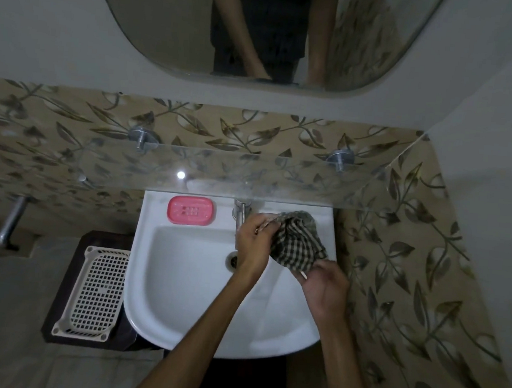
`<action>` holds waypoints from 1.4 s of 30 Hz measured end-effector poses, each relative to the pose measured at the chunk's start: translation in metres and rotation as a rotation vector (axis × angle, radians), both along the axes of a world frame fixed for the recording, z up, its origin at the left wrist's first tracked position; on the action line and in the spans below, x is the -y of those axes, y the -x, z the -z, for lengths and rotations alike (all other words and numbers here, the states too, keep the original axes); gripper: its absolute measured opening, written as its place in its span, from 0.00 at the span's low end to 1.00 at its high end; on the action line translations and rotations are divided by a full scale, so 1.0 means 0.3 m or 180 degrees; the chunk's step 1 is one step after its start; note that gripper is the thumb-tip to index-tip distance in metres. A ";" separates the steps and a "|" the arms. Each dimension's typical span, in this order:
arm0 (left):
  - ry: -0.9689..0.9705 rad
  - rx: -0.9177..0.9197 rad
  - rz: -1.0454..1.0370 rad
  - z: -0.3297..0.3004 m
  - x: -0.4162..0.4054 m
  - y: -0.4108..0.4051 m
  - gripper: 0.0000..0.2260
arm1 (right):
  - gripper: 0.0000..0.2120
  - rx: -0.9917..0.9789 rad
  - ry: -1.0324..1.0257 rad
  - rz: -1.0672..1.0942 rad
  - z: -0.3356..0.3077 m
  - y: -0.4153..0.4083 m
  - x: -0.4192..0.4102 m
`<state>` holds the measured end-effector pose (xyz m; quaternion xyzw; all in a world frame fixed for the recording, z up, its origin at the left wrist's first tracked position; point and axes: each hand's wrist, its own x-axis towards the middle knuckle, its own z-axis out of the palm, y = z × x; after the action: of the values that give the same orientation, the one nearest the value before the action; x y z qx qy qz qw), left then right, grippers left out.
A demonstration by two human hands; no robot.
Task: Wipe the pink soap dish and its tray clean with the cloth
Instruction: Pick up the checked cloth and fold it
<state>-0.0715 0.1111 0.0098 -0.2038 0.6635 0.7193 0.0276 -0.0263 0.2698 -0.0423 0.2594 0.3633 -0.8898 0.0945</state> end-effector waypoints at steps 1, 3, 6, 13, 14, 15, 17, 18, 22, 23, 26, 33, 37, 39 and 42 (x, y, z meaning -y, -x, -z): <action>0.0121 -0.0178 0.0083 -0.014 -0.012 -0.010 0.06 | 0.24 0.0018 0.0018 -0.0066 0.002 -0.002 -0.008; 0.0266 -0.0439 0.0251 -0.038 -0.041 -0.031 0.05 | 0.29 0.0204 0.0075 -0.0111 -0.014 -0.001 -0.015; 0.0290 -0.0397 0.0495 -0.039 -0.073 -0.049 0.03 | 0.23 0.0405 -0.0308 -0.0017 -0.041 -0.001 0.004; -0.1214 0.1034 0.0350 0.003 -0.010 -0.044 0.19 | 0.10 -0.0788 -0.3408 -0.0984 -0.139 -0.046 0.082; -0.1453 0.1116 0.0289 0.011 0.009 -0.048 0.19 | 0.12 -0.0816 -0.3410 -0.1107 -0.146 -0.048 0.069; -0.1655 0.1165 0.0230 0.019 0.023 -0.052 0.18 | 0.15 -0.0848 -0.3361 -0.1213 -0.150 -0.050 0.055; -0.1928 0.1237 0.0118 0.037 0.038 -0.060 0.18 | 0.19 -0.1016 -0.3250 -0.1341 -0.160 -0.053 0.040; -0.2029 0.1279 0.0056 0.043 0.039 -0.063 0.19 | 0.19 -0.1163 -0.3280 -0.1364 -0.169 -0.056 0.041; -0.2308 0.1298 -0.0130 0.032 0.043 -0.066 0.19 | 0.15 -0.0788 -0.3306 -0.0921 -0.194 -0.046 0.066; -0.2359 0.1276 -0.0152 0.025 0.043 -0.069 0.17 | 0.14 -0.0388 -0.2969 -0.0670 -0.206 -0.034 0.068; -0.2541 0.1182 -0.0163 0.007 0.044 -0.079 0.16 | 0.21 0.0232 -0.2030 -0.0526 -0.238 -0.021 0.074; -0.2418 0.1378 -0.0129 -0.018 0.065 -0.077 0.17 | 0.19 0.0564 -0.1478 -0.0122 -0.265 -0.038 0.094; -0.2267 0.1438 0.0063 -0.021 0.081 -0.099 0.14 | 0.15 0.0258 -0.1391 0.0162 -0.294 -0.028 0.104; -0.2093 0.1501 0.0192 -0.028 0.083 -0.110 0.15 | 0.12 -0.0040 -0.1420 0.0225 -0.327 -0.021 0.110; -0.1761 0.1566 0.0387 -0.031 0.076 -0.120 0.16 | 0.11 -0.0139 -0.1363 0.0191 -0.381 -0.002 0.117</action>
<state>-0.0356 0.0883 0.0190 -0.3156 0.4285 0.7980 0.2829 -0.0257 0.2346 0.0719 0.2650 0.5381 -0.8002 0.0028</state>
